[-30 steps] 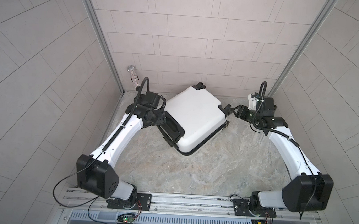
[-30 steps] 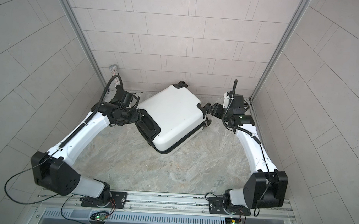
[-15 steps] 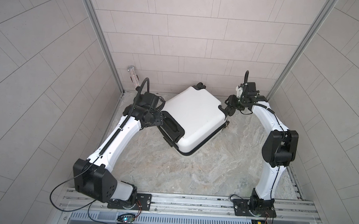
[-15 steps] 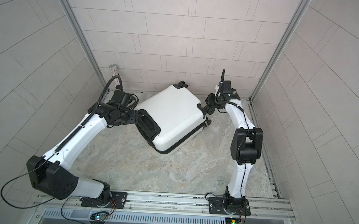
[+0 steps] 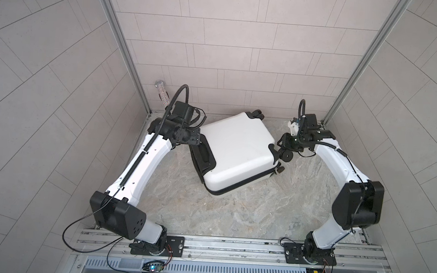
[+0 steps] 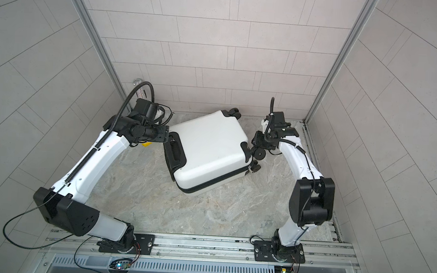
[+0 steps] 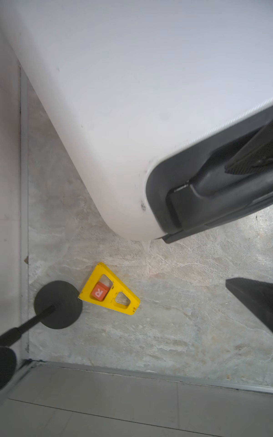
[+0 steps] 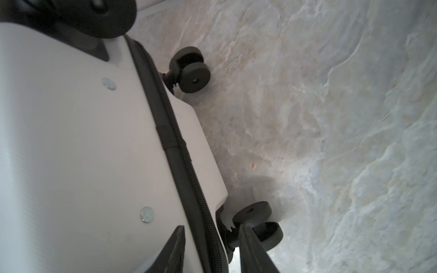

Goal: Open the suitcase zippers
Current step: Adjust the suitcase at the center of the board.

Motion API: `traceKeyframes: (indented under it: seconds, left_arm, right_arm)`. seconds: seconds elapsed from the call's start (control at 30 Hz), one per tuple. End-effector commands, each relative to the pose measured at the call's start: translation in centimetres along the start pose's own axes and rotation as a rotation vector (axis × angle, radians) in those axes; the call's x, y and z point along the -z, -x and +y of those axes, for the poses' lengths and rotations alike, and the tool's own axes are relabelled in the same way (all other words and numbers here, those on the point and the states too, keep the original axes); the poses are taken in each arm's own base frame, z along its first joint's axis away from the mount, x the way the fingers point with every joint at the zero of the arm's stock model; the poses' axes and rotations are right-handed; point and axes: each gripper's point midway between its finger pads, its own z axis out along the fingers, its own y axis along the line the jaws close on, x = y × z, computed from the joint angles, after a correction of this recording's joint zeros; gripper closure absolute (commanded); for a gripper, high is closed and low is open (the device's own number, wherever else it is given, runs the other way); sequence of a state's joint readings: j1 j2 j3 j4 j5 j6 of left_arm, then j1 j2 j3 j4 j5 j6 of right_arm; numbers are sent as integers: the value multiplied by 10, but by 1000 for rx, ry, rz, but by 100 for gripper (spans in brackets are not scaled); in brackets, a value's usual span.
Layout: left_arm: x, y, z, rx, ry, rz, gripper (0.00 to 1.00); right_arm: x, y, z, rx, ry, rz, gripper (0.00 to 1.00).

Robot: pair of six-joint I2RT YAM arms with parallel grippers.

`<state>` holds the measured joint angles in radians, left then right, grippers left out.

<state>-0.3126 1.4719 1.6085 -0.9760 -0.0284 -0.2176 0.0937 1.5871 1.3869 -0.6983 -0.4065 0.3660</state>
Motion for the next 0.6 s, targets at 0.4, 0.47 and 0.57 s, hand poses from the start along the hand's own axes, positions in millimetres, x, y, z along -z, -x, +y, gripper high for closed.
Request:
traceKeyframes:
  seconds: [0.4, 0.47, 0.57]
  left_arm:
    - [65, -30, -265, -853, -729, -104, 23]
    - [70, -44, -292, -964, -774, -115, 21]
    - [64, -57, -322, -1078, -758, -97, 20]
  right_arm:
    - [111, -20, -61, -207, -118, -387, 36]
    - [119, -28, -69, -222, -135, -419, 35]
    - [122, -45, -79, -244, -166, -433, 35]
